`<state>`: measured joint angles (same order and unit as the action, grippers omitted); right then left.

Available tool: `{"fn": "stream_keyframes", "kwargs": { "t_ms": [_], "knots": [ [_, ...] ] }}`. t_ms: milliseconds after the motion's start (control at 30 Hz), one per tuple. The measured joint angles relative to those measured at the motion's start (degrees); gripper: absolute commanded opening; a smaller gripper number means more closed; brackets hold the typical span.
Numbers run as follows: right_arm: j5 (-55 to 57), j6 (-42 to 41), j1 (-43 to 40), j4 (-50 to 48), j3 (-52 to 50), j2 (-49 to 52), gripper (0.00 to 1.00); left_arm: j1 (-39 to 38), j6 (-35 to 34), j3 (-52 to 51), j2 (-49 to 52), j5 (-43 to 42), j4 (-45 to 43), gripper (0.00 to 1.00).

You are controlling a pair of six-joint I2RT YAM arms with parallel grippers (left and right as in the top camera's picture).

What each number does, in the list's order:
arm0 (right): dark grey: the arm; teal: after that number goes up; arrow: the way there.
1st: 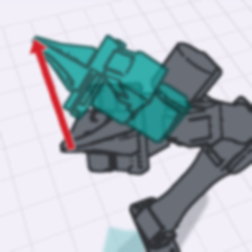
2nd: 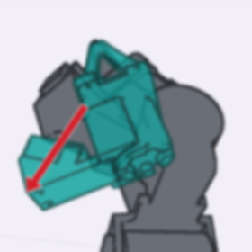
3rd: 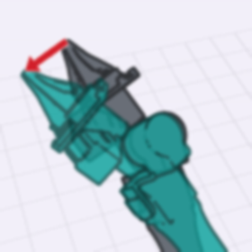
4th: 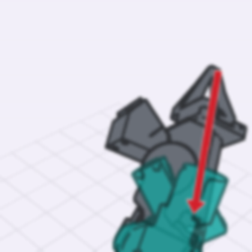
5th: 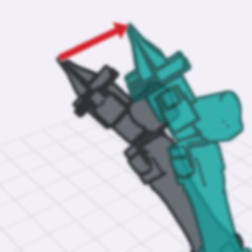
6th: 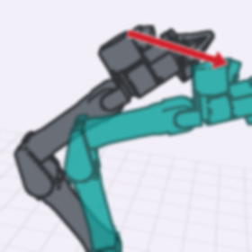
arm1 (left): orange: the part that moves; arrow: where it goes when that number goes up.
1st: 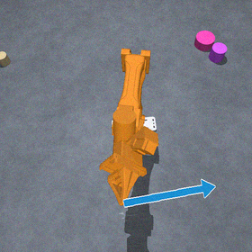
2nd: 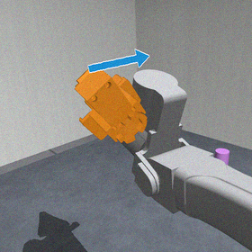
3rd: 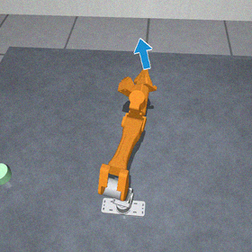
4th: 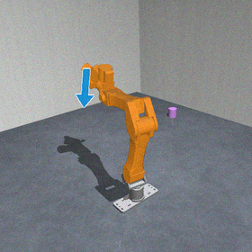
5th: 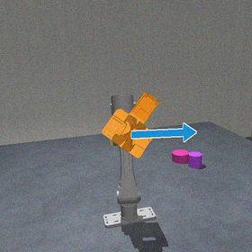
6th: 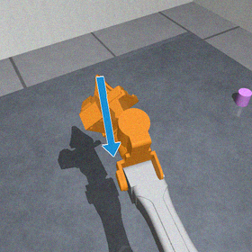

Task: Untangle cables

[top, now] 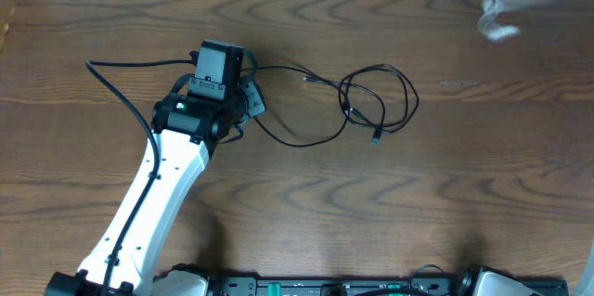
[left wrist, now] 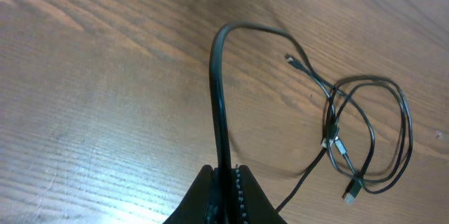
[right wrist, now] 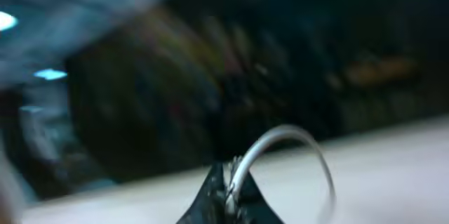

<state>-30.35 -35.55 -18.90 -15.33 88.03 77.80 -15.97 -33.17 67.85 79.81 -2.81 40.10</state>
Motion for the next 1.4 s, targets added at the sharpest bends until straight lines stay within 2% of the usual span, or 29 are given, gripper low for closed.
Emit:
{"fn": "stream_keyframes", "kwargs": {
  "t_ms": [67,167,367,633,800,933,967,1000,1067,1167,1367,1400],
  "knots": [
    [-1.09,-2.95,0.00,-4.92,0.04,-0.57,0.01,0.00,0.00,0.00,0.00,0.02,-0.04,0.08],
    [-1.25,-5.03,0.00,-5.38,0.09,-1.70,0.01,0.00,0.00,0.00,0.00,0.00,-0.02,0.08],
    [1.03,-2.86,-0.07,8.48,0.55,-1.86,0.01,0.00,0.00,0.00,0.00,0.00,-0.02,0.08],
    [3.17,9.55,-0.28,25.51,2.25,8.57,0.01,0.00,0.00,0.00,0.00,0.02,-0.83,0.07],
    [3.80,15.67,-1.88,38.60,16.24,22.10,0.01,0.00,0.00,0.00,0.00,0.04,-1.29,0.08],
    [5.99,20.92,-3.39,49.83,34.10,32.72,0.01,0.00,0.00,0.00,0.00,0.02,-1.33,0.07],
    [8.26,23.21,-4.04,53.35,42.71,37.03,0.01,0.00,0.00,0.00,0.00,0.02,-1.42,0.08],
    [9.40,24.00,-4.35,55.71,46.27,38.71,0.01,0.00,0.00,0.00,0.00,0.02,-1.38,0.08],
    [11.87,25.59,-5.44,57.05,54.16,42.64,0.01,0.00,0.00,0.00,0.00,0.02,-1.33,0.08],
    [13.57,26.69,-7.78,57.22,57.57,45.51,0.01,0.00,0.00,0.00,0.00,0.02,-1.40,0.08],
    [19.74,28.48,-12.92,57.35,58.23,54.58,0.01,0.00,0.00,0.00,0.00,0.02,-2.45,0.08],
    [20.72,28.68,-13.42,57.55,58.21,56.43,0.07,0.00,0.00,0.00,0.00,0.02,-2.58,0.07]
  ]
}}
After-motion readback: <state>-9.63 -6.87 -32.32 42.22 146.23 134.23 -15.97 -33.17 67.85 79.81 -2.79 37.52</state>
